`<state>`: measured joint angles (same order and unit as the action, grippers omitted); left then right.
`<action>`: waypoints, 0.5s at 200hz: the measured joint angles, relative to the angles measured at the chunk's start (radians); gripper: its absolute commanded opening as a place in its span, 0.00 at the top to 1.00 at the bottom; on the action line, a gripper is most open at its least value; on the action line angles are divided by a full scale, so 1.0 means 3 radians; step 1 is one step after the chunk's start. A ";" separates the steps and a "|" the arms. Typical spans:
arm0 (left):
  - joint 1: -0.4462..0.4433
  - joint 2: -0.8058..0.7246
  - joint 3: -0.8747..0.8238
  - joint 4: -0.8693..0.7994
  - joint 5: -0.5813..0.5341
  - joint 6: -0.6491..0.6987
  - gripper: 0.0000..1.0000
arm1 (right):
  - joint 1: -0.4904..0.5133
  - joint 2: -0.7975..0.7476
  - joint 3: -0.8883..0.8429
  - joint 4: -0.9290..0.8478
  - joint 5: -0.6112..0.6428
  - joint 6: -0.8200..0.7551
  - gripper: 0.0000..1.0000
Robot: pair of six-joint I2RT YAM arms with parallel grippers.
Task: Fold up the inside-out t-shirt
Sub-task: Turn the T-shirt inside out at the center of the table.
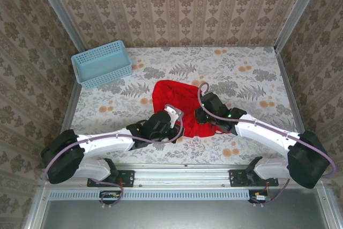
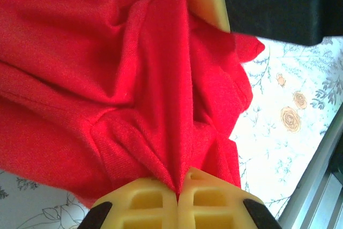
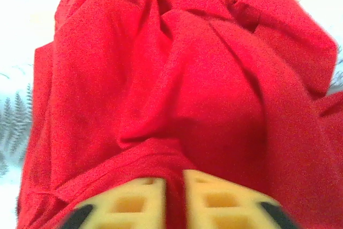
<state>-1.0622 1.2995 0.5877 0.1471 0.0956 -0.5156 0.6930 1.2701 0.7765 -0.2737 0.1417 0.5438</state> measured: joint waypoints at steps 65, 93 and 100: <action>0.0165 0.0051 -0.0111 0.0052 0.0167 -0.0003 0.94 | 0.0515 -0.0514 -0.0060 -0.0244 0.0024 0.0214 0.60; 0.0165 0.0051 -0.0111 0.0057 0.0221 -0.0001 0.90 | 0.0631 -0.0432 -0.0247 -0.0004 -0.0153 0.0518 0.61; 0.0165 0.0051 -0.0111 0.0056 0.0225 -0.0003 0.89 | 0.0643 -0.0375 -0.0285 0.0057 -0.0183 0.0581 0.62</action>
<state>-1.0126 1.3148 0.5545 0.1638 0.1631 -0.5163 0.8860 1.1576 0.6910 -0.2565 0.0868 0.7181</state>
